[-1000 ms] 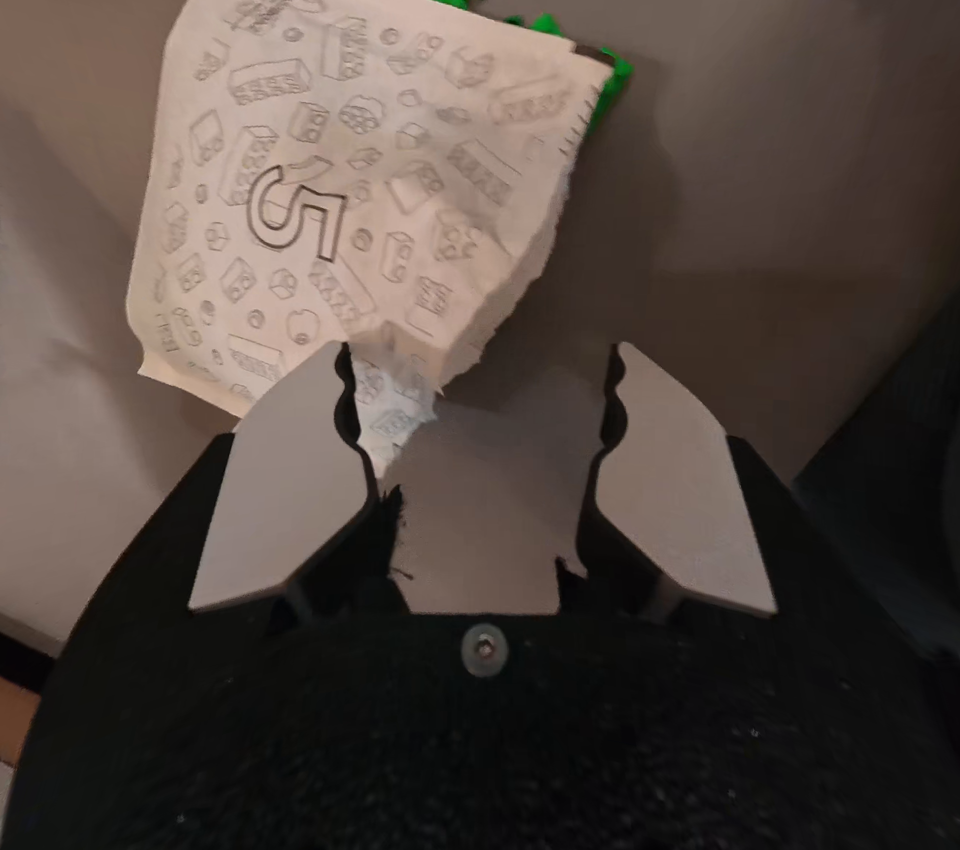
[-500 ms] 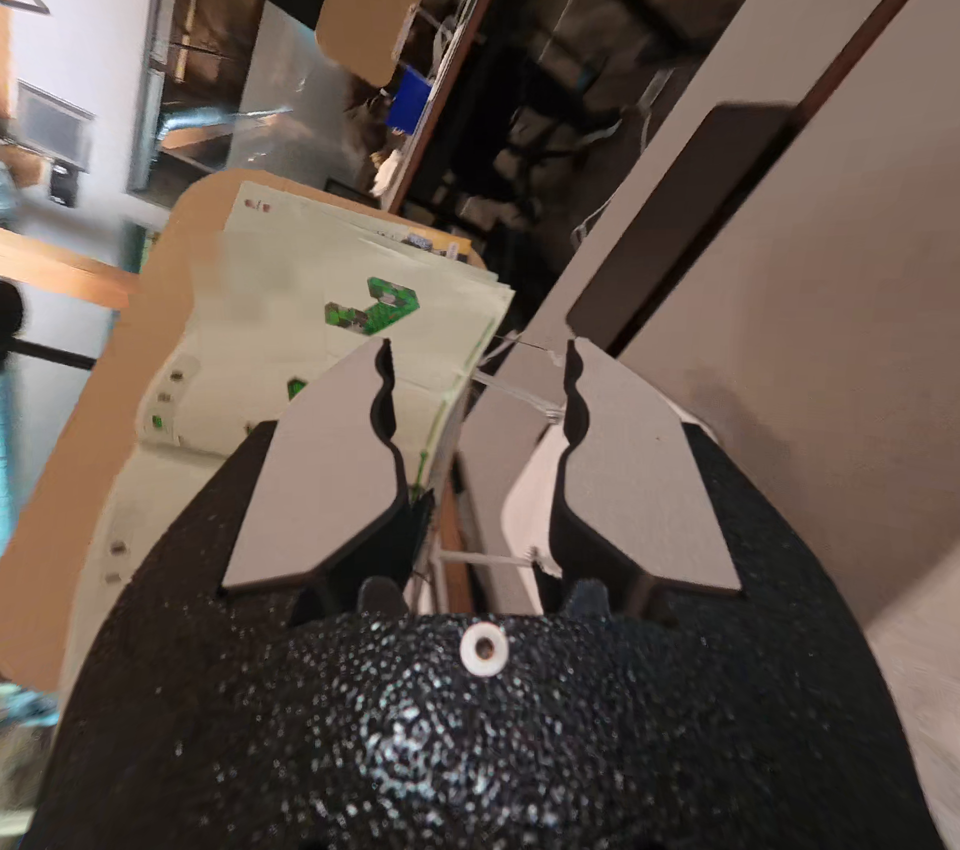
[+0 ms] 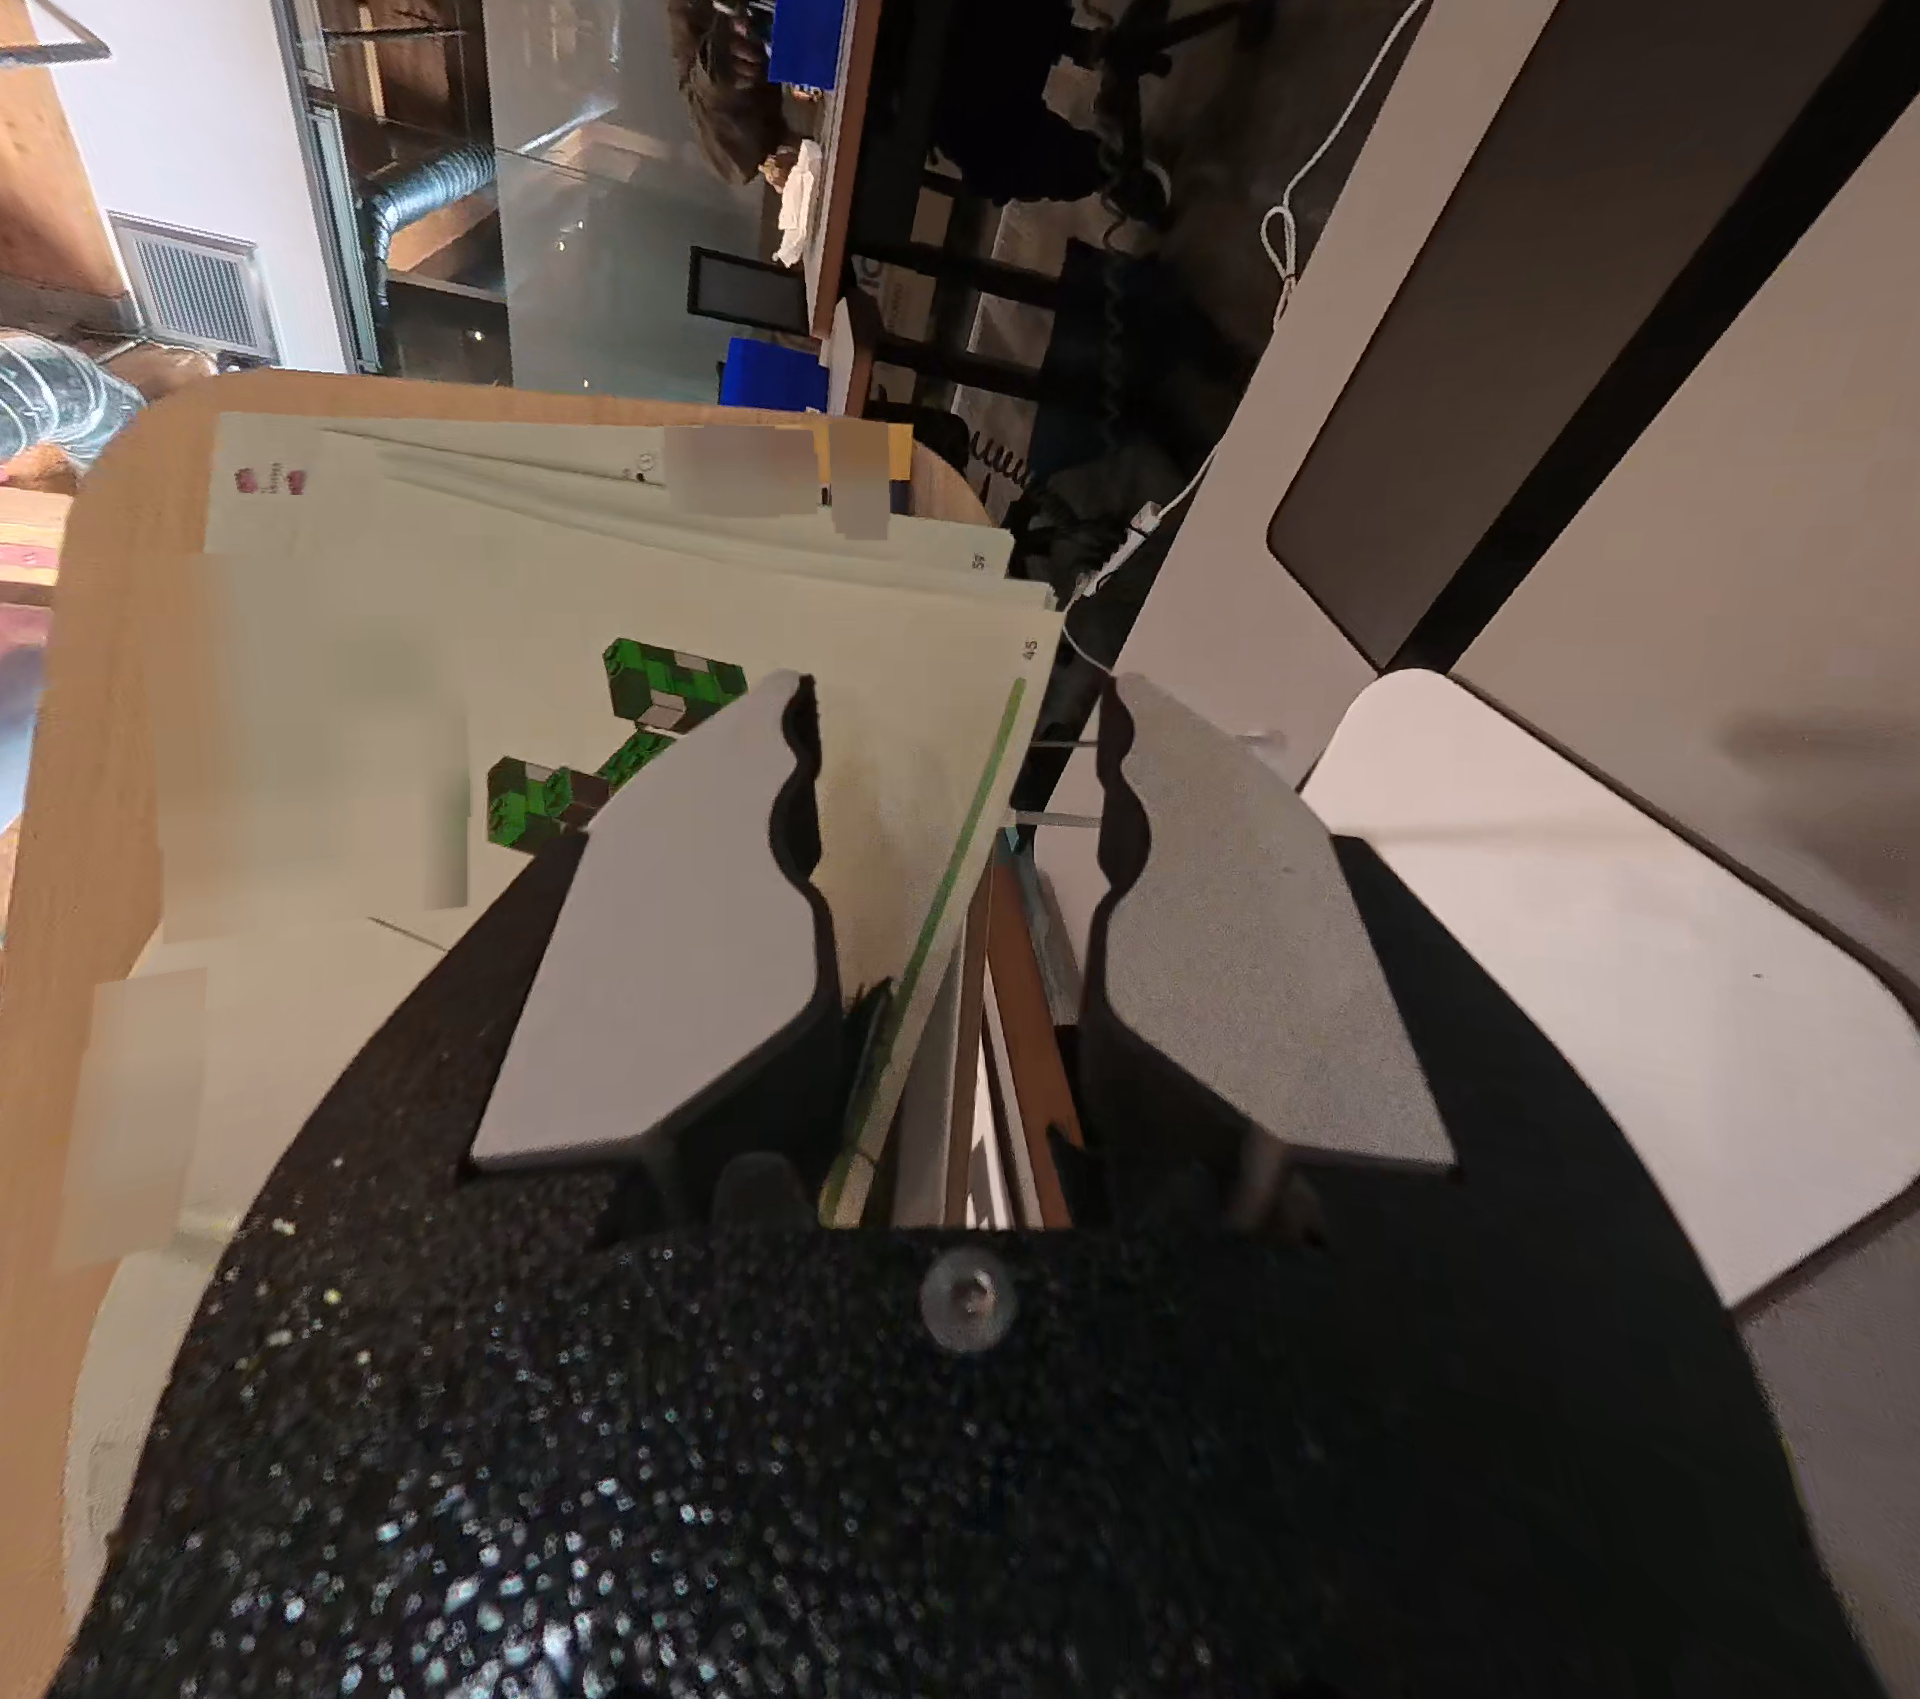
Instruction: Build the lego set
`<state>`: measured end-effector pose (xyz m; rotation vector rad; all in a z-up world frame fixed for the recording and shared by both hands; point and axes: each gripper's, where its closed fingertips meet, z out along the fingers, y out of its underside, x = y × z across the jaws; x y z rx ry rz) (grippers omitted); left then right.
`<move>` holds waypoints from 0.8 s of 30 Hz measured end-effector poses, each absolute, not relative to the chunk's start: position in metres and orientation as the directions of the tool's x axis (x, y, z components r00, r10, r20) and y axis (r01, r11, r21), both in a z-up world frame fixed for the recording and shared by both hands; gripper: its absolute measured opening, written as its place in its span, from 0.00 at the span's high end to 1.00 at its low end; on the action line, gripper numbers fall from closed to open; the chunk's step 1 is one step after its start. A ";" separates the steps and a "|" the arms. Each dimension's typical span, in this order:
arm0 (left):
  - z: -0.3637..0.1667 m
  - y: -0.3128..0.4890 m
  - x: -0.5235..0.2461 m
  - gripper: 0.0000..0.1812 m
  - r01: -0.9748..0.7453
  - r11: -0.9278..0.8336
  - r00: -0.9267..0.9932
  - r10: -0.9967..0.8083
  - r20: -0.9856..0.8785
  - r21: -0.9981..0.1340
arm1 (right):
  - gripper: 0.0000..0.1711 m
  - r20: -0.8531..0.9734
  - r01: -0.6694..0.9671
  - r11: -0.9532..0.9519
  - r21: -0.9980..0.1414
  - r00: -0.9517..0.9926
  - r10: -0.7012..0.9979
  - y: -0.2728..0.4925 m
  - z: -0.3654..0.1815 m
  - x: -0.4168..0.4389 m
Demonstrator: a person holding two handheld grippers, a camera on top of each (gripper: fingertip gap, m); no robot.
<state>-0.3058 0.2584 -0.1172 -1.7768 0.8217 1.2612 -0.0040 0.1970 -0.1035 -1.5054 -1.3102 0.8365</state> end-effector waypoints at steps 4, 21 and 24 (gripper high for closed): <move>-0.120 0.260 -0.311 0.81 -0.841 -0.492 0.292 -0.067 -0.954 -0.223 | 0.80 0.073 0.329 0.010 -0.944 0.181 0.981 0.197 -0.104 -0.008; -0.121 0.254 -0.310 0.84 -0.879 -0.468 0.102 0.002 -0.995 -0.091 | 0.80 0.053 0.349 0.001 -0.937 0.139 0.989 0.197 -0.112 -0.021; -0.120 0.254 -0.314 0.84 -0.871 -0.482 0.095 0.028 -0.995 -0.097 | 0.80 0.050 0.356 -0.001 -0.934 0.135 0.990 0.197 -0.113 -0.022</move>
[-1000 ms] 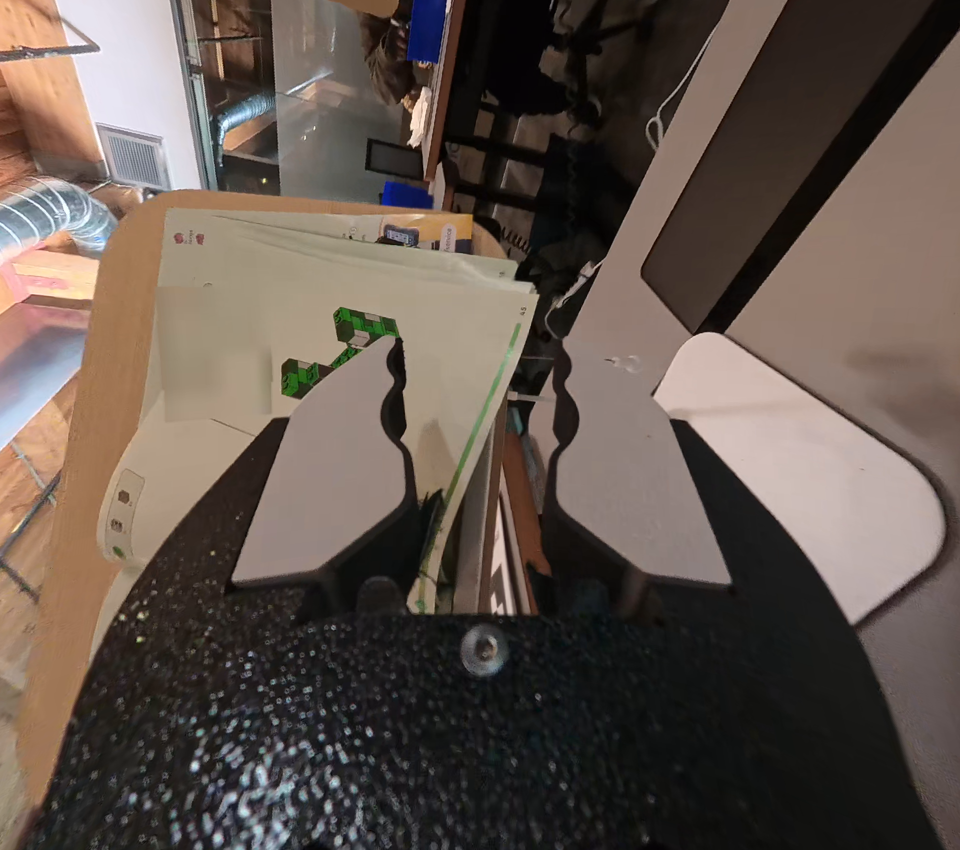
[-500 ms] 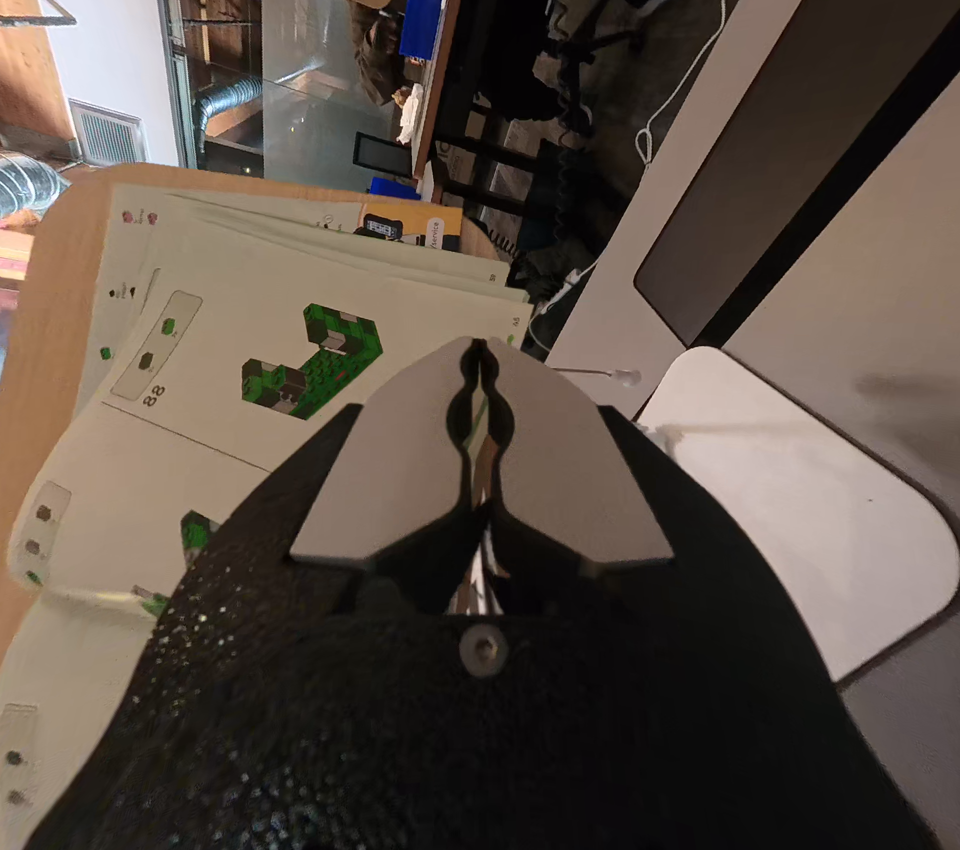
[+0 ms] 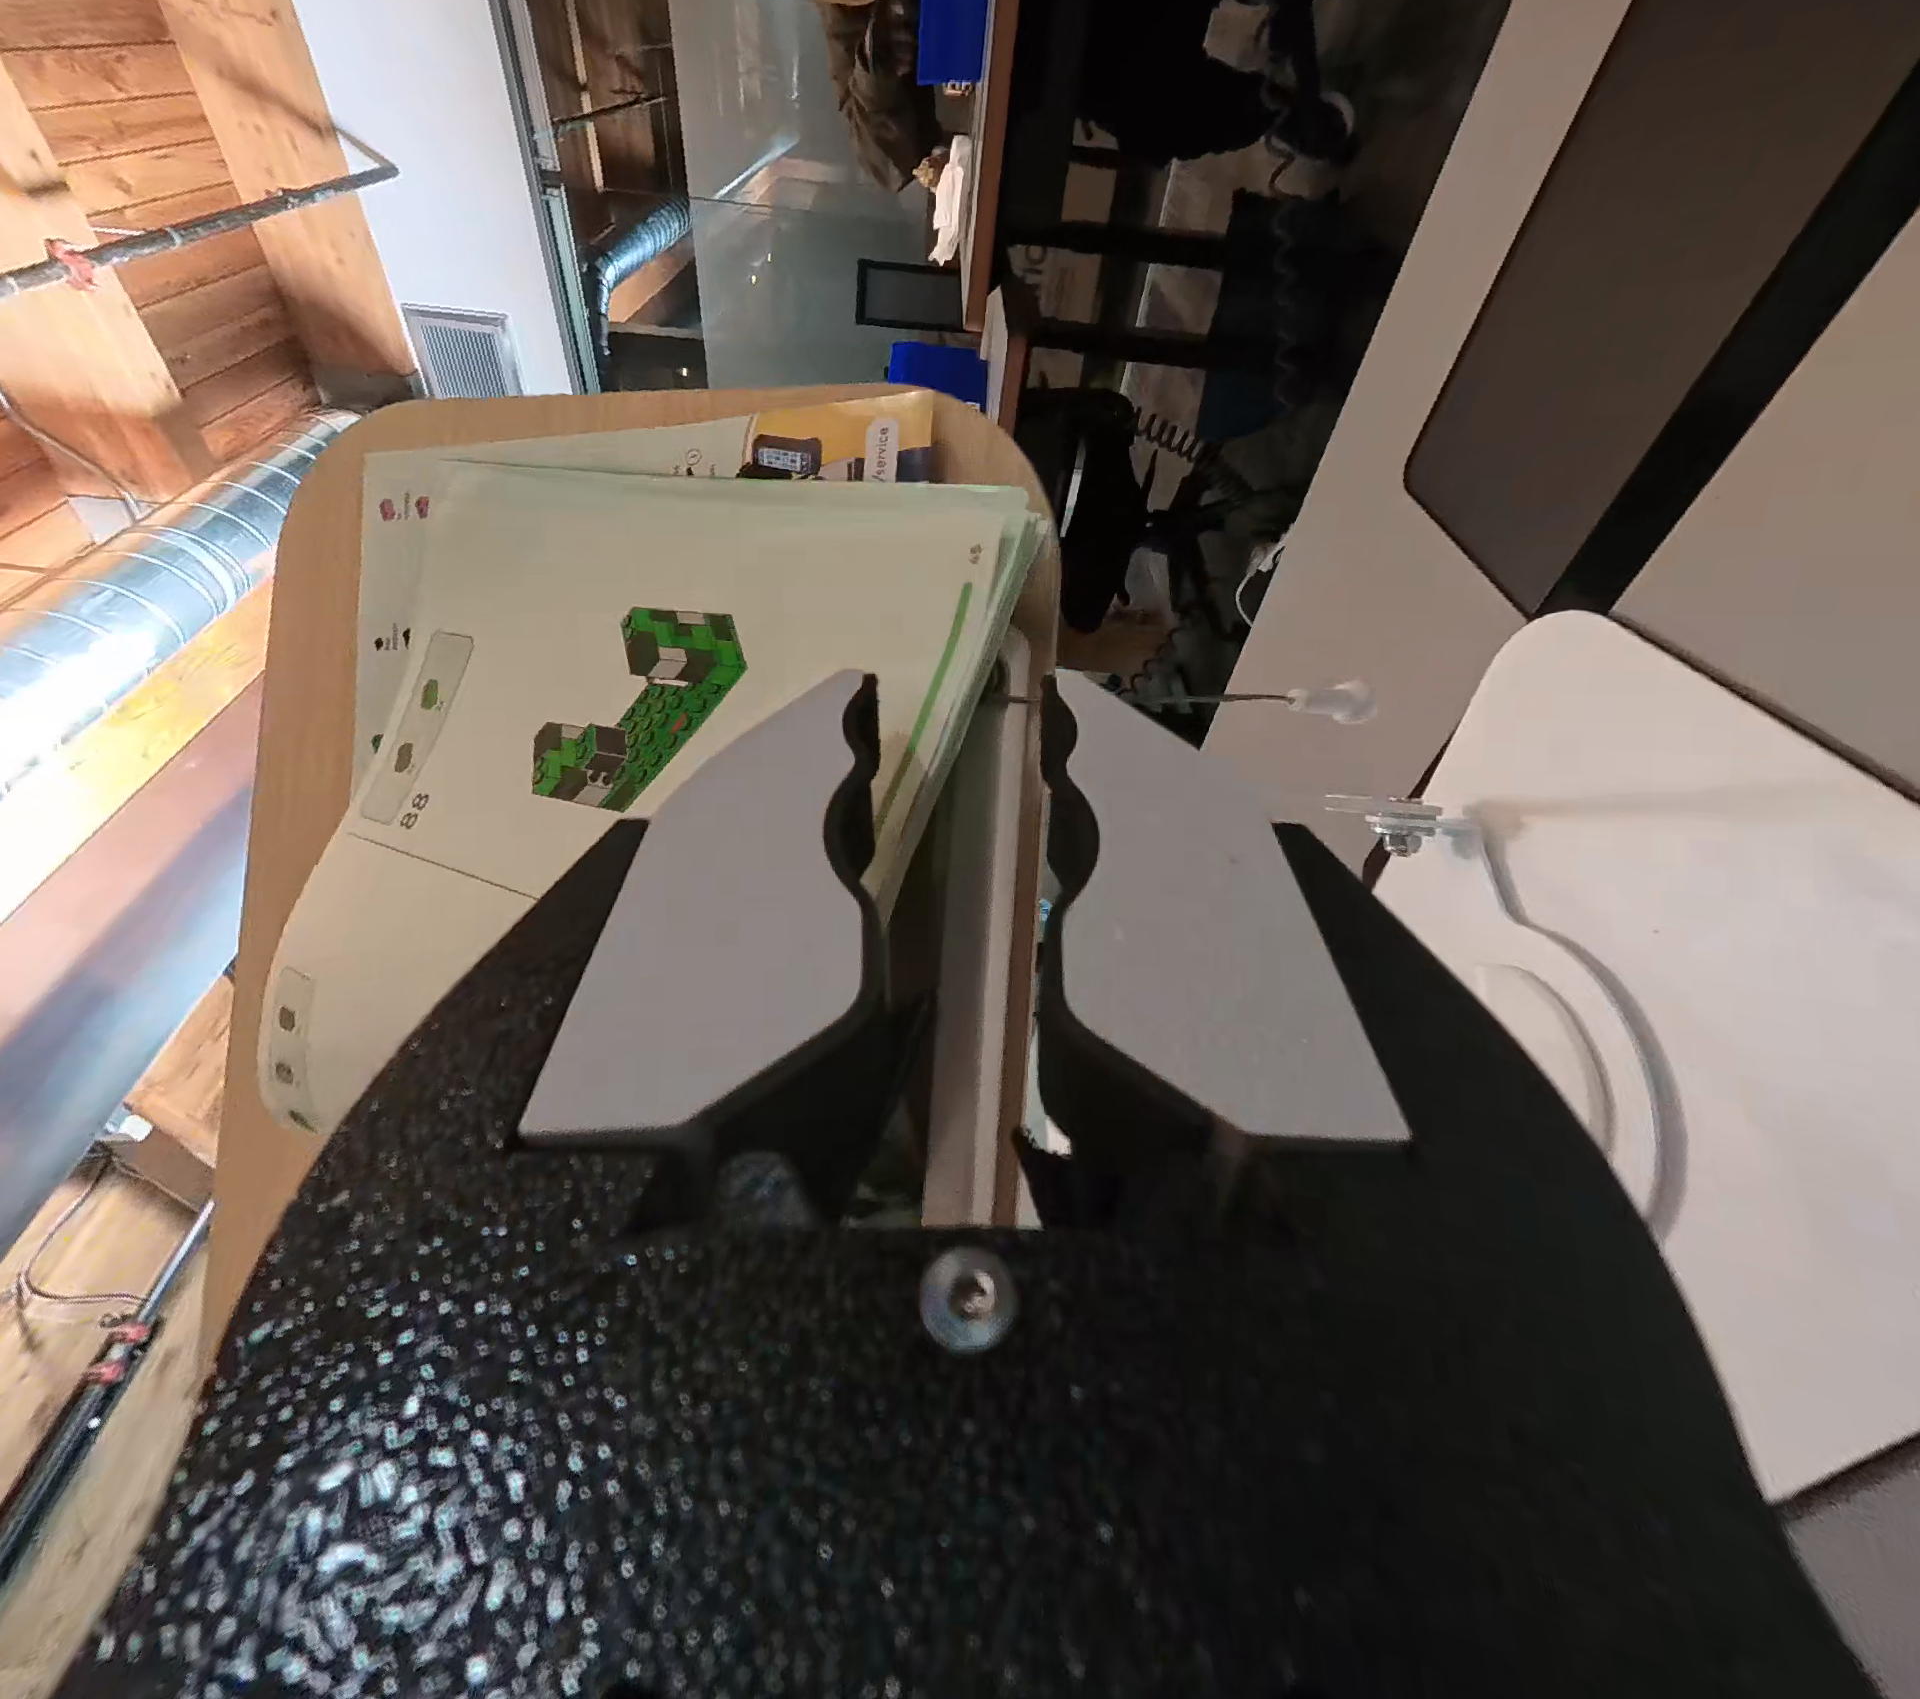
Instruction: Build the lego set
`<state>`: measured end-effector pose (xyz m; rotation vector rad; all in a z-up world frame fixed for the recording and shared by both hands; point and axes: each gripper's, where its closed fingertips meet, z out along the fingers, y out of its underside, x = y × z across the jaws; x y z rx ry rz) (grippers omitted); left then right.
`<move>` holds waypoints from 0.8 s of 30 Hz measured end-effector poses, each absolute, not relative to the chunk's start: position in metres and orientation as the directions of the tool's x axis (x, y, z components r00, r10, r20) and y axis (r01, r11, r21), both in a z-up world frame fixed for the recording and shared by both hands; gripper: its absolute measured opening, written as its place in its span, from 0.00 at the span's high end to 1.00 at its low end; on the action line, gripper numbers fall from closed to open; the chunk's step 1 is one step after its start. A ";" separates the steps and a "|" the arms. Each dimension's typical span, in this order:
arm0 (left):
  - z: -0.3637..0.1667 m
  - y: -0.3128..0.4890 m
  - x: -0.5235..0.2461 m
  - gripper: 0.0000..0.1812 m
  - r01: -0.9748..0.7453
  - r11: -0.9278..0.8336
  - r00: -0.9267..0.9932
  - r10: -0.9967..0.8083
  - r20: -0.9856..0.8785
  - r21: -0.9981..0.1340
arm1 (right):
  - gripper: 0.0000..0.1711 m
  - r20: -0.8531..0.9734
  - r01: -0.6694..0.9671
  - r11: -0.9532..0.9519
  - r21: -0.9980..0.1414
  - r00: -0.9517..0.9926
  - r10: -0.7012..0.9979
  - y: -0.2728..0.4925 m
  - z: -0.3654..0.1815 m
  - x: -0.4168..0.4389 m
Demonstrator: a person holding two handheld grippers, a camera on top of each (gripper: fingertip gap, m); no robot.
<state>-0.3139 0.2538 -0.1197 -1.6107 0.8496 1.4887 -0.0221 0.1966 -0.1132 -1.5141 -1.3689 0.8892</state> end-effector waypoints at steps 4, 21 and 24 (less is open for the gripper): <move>-0.118 0.249 -0.311 0.81 -0.873 -0.459 0.152 0.060 -0.987 -0.162 | 0.80 0.044 0.361 -0.006 -0.932 0.132 0.990 0.197 -0.115 -0.022; -0.122 0.252 -0.296 0.79 -0.894 -0.438 0.102 0.000 -0.995 -0.091 | 0.80 0.034 0.386 -0.010 -0.922 0.108 0.994 0.194 -0.120 -0.026; -0.113 0.251 -0.297 0.78 -0.893 -0.434 0.109 0.045 -0.993 -0.118 | 0.80 0.035 0.383 -0.008 -0.924 0.104 0.994 0.193 -0.120 -0.026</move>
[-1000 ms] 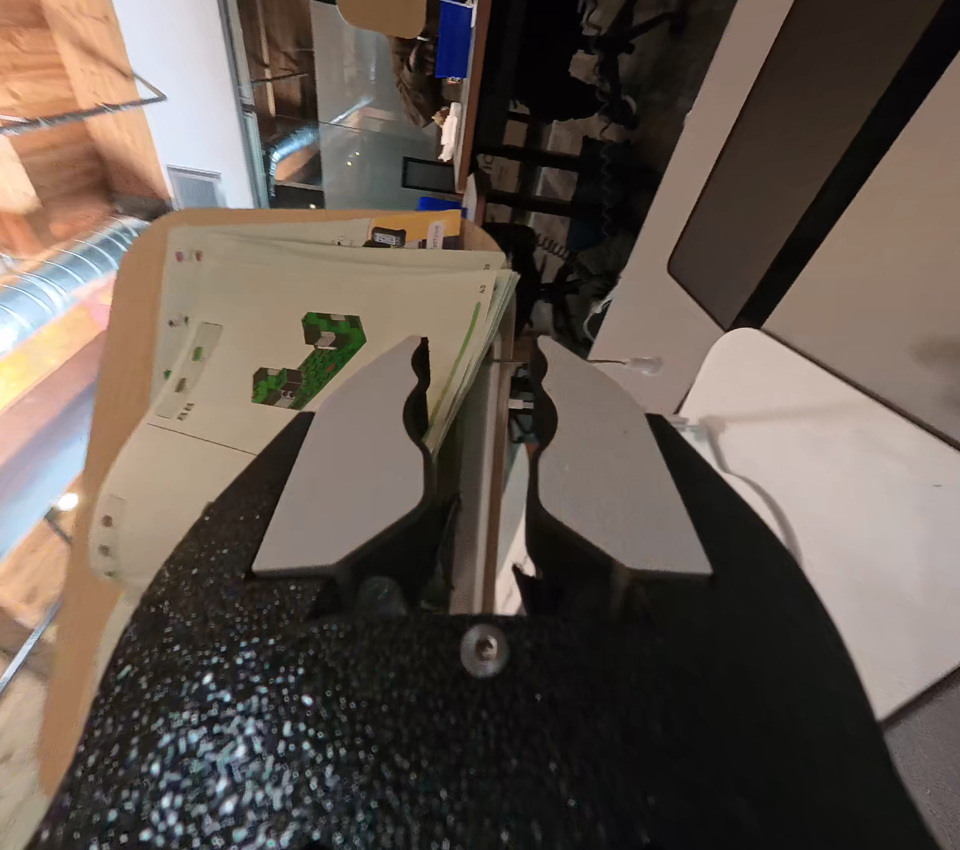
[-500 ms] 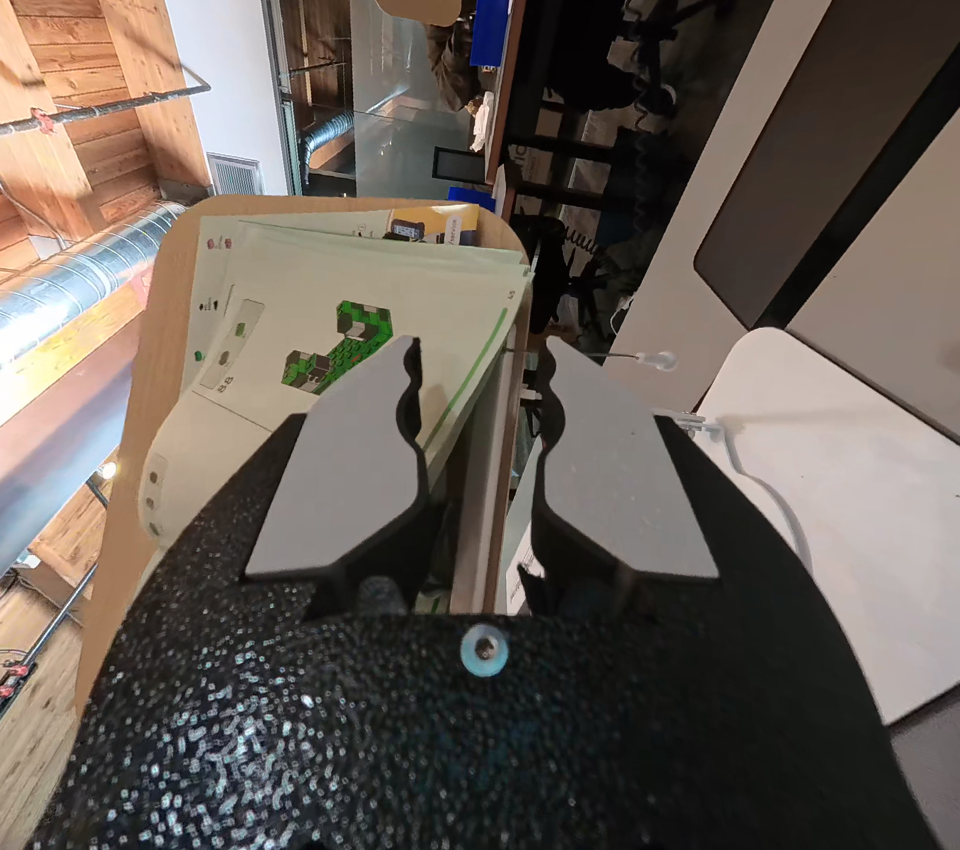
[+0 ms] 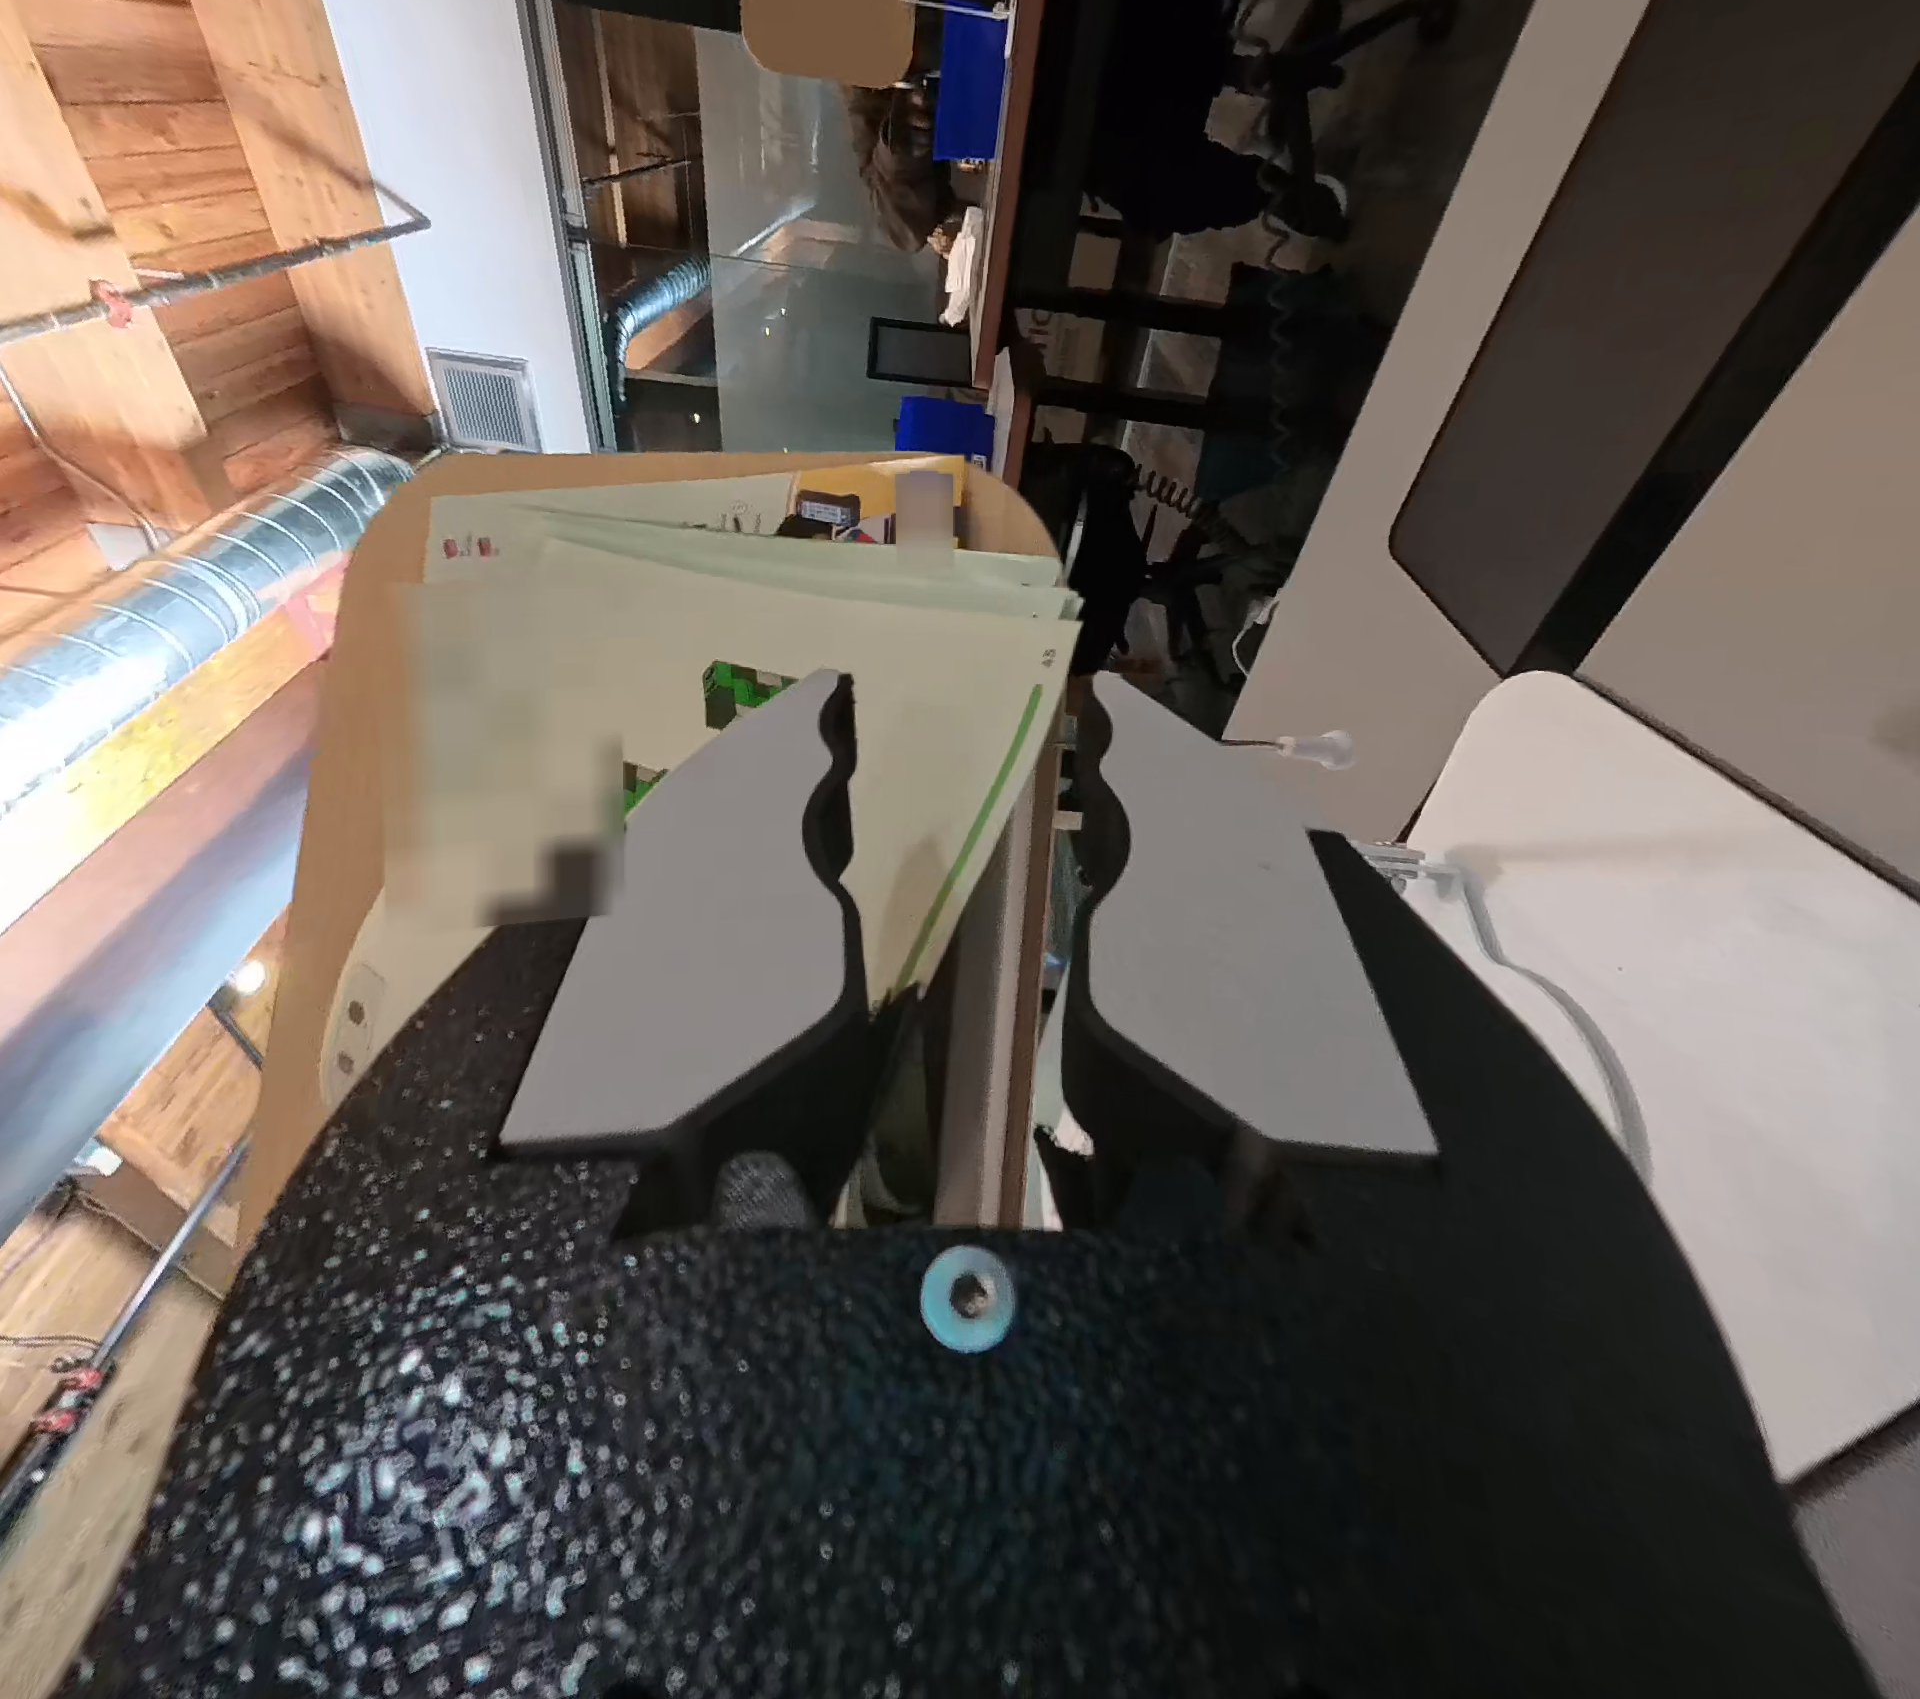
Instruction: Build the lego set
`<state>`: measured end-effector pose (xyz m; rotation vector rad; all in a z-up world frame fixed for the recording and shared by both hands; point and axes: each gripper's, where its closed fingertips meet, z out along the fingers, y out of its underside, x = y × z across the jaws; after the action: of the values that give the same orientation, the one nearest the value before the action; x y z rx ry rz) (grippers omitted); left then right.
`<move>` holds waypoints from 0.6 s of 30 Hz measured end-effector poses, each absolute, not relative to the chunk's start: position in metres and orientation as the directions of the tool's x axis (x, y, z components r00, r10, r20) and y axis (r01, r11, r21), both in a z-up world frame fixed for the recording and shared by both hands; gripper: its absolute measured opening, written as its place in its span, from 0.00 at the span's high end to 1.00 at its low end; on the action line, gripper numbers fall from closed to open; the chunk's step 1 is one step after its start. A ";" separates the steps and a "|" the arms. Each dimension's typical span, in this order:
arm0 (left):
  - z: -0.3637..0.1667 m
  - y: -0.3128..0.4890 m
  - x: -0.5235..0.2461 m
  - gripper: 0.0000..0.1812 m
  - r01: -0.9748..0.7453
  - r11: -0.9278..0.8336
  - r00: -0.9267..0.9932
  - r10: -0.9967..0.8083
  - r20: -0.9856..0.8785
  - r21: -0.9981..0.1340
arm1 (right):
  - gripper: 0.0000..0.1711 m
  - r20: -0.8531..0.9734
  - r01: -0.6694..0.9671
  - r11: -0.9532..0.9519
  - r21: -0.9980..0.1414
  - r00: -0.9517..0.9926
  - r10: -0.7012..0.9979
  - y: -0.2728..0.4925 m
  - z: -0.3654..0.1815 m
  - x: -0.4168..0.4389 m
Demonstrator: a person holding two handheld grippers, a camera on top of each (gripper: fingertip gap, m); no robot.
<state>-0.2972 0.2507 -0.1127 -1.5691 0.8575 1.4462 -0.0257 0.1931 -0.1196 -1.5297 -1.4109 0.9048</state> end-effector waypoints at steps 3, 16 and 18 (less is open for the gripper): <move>-0.111 0.251 -0.304 0.77 -0.875 -0.460 0.150 0.035 -0.988 -0.149 | 0.80 0.032 0.383 -0.009 -0.924 0.100 0.994 0.193 -0.120 -0.026; -0.127 0.257 -0.311 0.86 -0.864 -0.502 0.104 -0.097 -0.990 -0.042 | 0.80 0.023 0.394 -0.014 -0.919 0.092 0.996 0.191 -0.123 -0.026; -0.126 0.258 -0.313 0.88 -0.859 -0.511 0.087 -0.096 -0.992 -0.026 | 0.80 0.022 0.394 -0.015 -0.919 0.090 0.996 0.191 -0.123 -0.026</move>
<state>-0.3126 0.2575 -0.1262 -1.7138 0.9490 1.4853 -0.0263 0.1911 -0.1226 -1.5395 -1.4267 0.9170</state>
